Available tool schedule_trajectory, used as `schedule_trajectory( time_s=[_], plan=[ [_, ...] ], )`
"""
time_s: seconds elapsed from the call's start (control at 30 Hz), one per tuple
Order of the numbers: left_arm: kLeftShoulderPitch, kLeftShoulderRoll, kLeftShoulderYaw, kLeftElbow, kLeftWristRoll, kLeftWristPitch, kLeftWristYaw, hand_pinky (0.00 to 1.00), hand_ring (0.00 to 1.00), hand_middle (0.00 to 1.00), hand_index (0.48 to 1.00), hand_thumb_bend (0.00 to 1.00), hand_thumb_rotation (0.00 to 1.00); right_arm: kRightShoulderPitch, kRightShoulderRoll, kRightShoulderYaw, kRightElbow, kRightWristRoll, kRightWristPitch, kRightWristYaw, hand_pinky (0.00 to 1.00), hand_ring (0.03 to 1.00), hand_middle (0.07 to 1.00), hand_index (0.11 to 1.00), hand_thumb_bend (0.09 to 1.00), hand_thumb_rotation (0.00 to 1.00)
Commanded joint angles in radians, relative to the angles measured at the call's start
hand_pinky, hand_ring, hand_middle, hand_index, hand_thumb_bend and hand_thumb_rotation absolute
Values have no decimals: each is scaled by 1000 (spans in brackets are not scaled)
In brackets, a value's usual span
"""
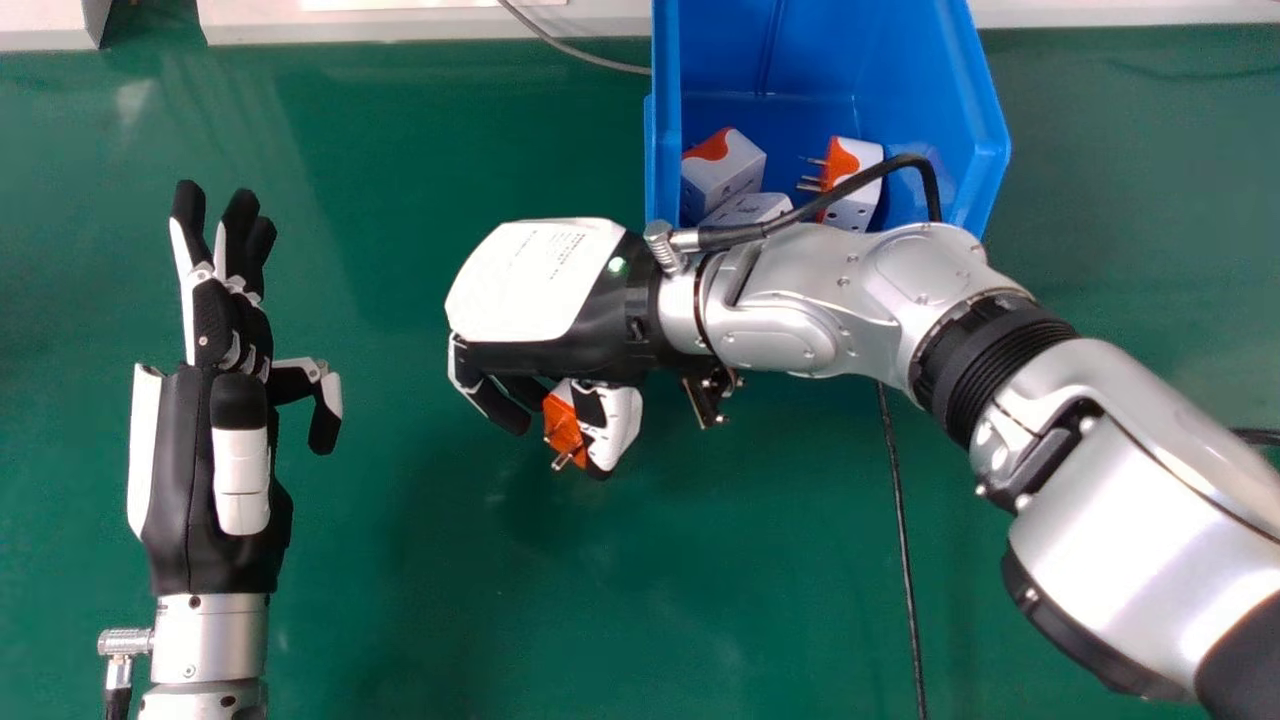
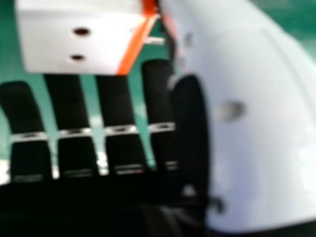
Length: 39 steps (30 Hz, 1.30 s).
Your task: Pick all objects and put in blue box
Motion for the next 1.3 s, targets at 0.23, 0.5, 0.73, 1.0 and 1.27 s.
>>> schedule_trajectory(
  time_s=[0.23, 0.5, 0.73, 1.0, 1.27],
  plan=[
    [-41, -10, -9, 31, -9, -1, -31, 0, 1000, 1000, 920, 1000, 983, -72, -88, -66, -82, 43, -44, 25, 357, 412, 473, 481, 532, 0],
    [-56, -24, 10, 36, -64, 26, -106, 0, 1000, 1000, 917, 1000, 976, -91, -162, -154, -153, 115, -92, 40, 342, 401, 469, 481, 532, 0],
    [-68, -34, 22, 48, -80, 25, -138, 0, 1000, 1000, 915, 1000, 967, -105, -213, -193, -201, 129, -93, 61, 307, 365, 451, 481, 532, 0],
    [-60, -52, 25, 41, -76, 11, -132, 0, 1000, 1000, 915, 1000, 962, 158, -311, -399, -373, 580, -208, 314, 292, 355, 459, 490, 528, 0],
    [-62, -54, 36, 63, -68, 5, -114, 0, 1000, 1000, 926, 1000, 963, 633, -300, -628, -661, 880, -333, 187, 438, 530, 600, 620, 679, 213]
  ],
)
